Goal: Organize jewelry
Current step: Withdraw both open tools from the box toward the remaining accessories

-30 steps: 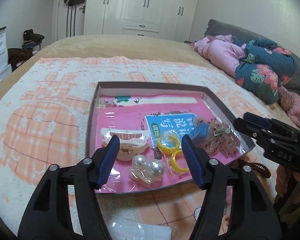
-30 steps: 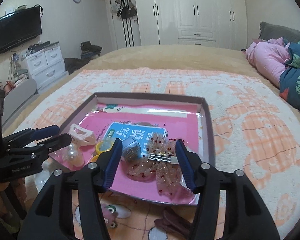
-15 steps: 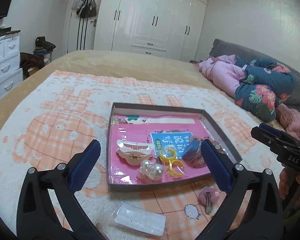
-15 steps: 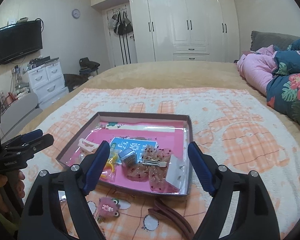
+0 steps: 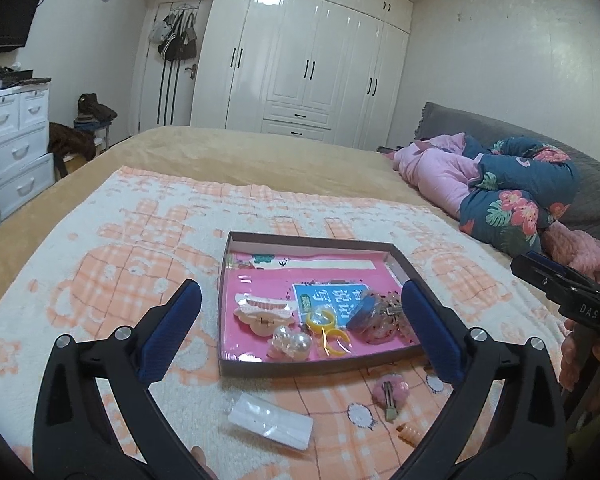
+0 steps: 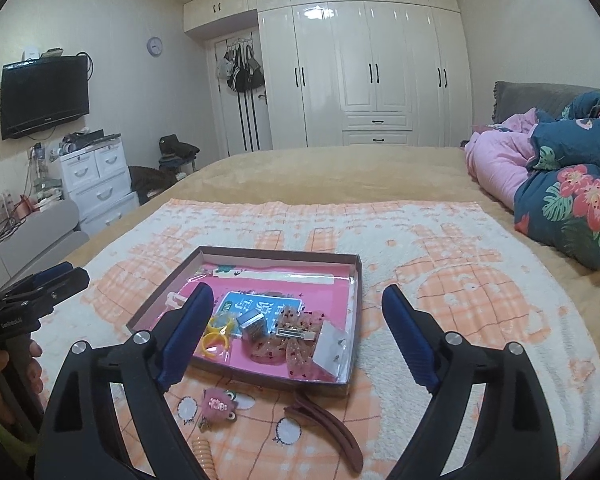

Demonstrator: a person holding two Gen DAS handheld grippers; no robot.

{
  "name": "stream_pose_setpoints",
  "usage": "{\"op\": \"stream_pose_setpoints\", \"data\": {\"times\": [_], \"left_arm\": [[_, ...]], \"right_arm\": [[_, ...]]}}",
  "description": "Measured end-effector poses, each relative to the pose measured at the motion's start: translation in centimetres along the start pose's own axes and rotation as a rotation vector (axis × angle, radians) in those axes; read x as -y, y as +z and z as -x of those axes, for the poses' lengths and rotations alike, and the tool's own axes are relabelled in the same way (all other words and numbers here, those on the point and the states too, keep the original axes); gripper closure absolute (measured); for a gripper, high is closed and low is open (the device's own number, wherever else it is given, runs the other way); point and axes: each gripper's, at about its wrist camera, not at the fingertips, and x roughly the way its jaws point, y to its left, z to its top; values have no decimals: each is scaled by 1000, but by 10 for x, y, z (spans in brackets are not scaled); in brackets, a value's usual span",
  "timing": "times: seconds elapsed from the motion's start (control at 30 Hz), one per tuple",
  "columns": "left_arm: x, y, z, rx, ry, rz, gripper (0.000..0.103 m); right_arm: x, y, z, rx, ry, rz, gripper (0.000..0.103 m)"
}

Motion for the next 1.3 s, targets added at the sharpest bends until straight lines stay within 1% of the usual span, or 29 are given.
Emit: {"op": "stream_pose_setpoints", "data": {"times": [0.2,0.33,0.63,0.73,1.13,1.3], "left_arm": [[3,-13,12,-22,-8,12,11],[10,-24,15,-41,-14,-4,11],[32,-52,20,-75,-53,-15,11],[39,-58,20,-88,-64,-17,11],[78,-89,11,-185,-120,-89,11],[86,-98,5,-221,-142,-89,11]], "right_arm": [[-1,-11,11,-10,5,6,19],[-1,-22,16,-25,6,12,19],[2,-46,24,-60,4,37,19],[4,-51,25,-65,7,38,19],[16,-61,31,-80,24,36,19],[21,-64,31,-89,29,40,19]]}}
